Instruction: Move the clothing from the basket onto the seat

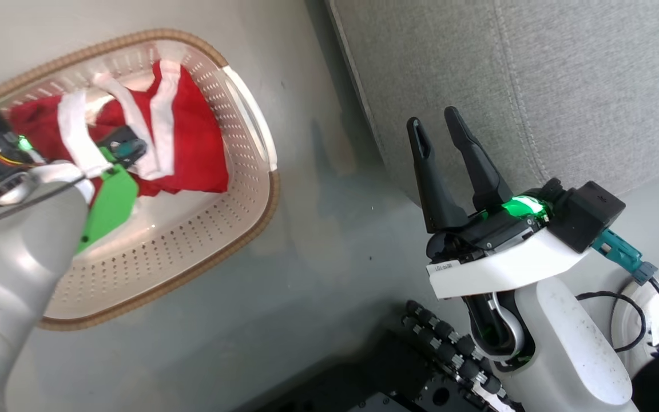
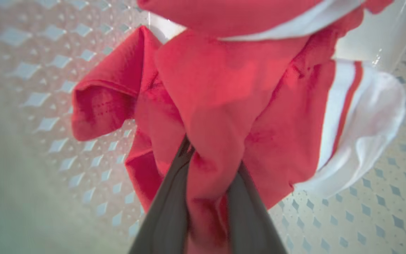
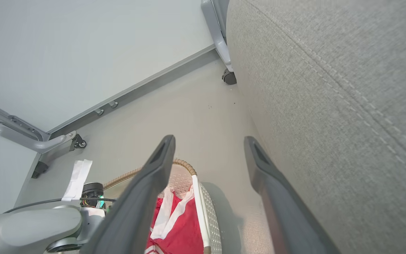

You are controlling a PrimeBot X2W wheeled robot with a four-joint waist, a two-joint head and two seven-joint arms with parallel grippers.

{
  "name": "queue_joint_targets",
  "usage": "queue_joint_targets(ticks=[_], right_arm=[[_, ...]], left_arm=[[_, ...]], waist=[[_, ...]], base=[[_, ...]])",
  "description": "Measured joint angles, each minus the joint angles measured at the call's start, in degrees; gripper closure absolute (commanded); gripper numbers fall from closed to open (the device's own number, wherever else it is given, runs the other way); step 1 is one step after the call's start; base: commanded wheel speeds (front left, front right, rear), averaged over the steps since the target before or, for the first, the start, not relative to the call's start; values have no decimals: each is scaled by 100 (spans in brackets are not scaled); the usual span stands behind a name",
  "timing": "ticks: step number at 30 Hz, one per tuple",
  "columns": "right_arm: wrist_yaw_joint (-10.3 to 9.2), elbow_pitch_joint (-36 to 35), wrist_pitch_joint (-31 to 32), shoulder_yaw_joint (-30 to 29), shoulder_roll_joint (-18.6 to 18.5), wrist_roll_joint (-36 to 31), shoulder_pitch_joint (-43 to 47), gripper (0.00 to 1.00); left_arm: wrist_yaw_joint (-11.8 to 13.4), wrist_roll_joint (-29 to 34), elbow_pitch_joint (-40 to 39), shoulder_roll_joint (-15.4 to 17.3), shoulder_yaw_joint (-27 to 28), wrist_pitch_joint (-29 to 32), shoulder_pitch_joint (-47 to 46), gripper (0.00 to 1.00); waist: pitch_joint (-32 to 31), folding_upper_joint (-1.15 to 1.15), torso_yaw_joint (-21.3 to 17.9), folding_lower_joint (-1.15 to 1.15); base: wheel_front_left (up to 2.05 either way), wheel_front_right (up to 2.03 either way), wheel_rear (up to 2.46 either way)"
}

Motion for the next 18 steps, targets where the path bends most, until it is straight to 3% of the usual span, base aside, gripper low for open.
queue_joint_targets(ticks=[10,18], right_arm=[[0,394,-1,-233,10,-412,97,0],[0,721,0,-372,12,-764,418,0]], left_arm=[[0,-610,199,-544,-1,-608,412,100],[0,-1077,403,-1013,104,-1439,820,100]], waist=[[-859,0,330,0],[-1723,0,663,0]], base=[[0,0,0],[0,0,0]])
